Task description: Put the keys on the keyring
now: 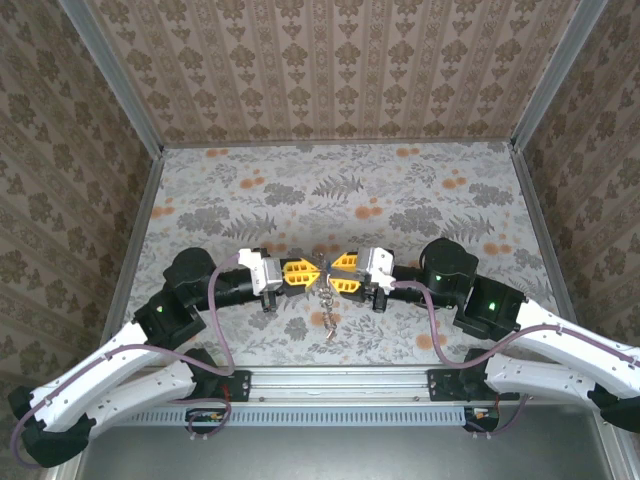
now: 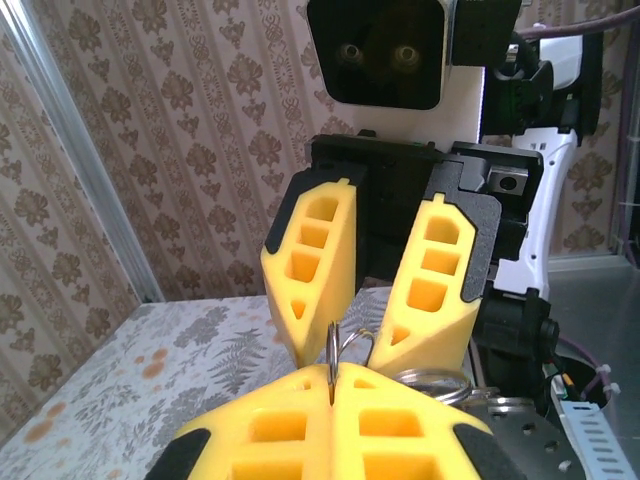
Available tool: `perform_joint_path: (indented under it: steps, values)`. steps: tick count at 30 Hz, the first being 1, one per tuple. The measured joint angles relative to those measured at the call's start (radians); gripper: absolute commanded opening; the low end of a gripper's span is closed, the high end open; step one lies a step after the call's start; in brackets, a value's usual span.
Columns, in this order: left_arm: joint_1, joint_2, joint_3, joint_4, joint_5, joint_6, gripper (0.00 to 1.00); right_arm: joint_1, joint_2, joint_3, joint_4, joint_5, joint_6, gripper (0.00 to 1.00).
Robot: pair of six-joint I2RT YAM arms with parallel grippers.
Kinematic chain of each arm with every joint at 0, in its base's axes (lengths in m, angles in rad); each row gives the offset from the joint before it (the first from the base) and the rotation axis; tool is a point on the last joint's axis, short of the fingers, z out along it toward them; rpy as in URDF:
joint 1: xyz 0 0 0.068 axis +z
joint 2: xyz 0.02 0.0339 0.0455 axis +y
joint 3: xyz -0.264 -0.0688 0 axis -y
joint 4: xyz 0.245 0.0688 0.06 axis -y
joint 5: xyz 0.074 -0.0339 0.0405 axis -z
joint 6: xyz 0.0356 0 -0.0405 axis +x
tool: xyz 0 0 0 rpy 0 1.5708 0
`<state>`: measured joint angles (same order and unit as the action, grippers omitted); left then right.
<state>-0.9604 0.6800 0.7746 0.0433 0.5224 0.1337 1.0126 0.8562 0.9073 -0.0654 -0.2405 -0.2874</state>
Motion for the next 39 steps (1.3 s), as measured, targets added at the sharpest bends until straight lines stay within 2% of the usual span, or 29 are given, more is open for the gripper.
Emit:
perform_joint_path:
  steps: [6, 18, 22, 30, 39]
  values:
    - [0.010, 0.007, -0.014, 0.042, 0.024, -0.027, 0.00, 0.000, -0.001, -0.004, 0.018, -0.023, 0.005, 0.12]
    - [0.019, 0.018, -0.048, 0.141, 0.022, -0.068, 0.00, -0.003, 0.006, -0.015, 0.042, -0.015, 0.003, 0.10]
    - [0.020, 0.027, -0.072, 0.195, -0.002, -0.088, 0.00, 0.007, 0.013, -0.019, 0.052, 0.024, -0.003, 0.11]
    - [0.021, 0.046, -0.110, 0.299, -0.049, -0.121, 0.00, 0.029, 0.026, -0.027, 0.074, 0.081, -0.033, 0.26]
    - [0.026, 0.044, -0.122, 0.286, -0.065, -0.122, 0.00, 0.053, -0.033, -0.085, 0.084, 0.094, -0.050, 0.28]
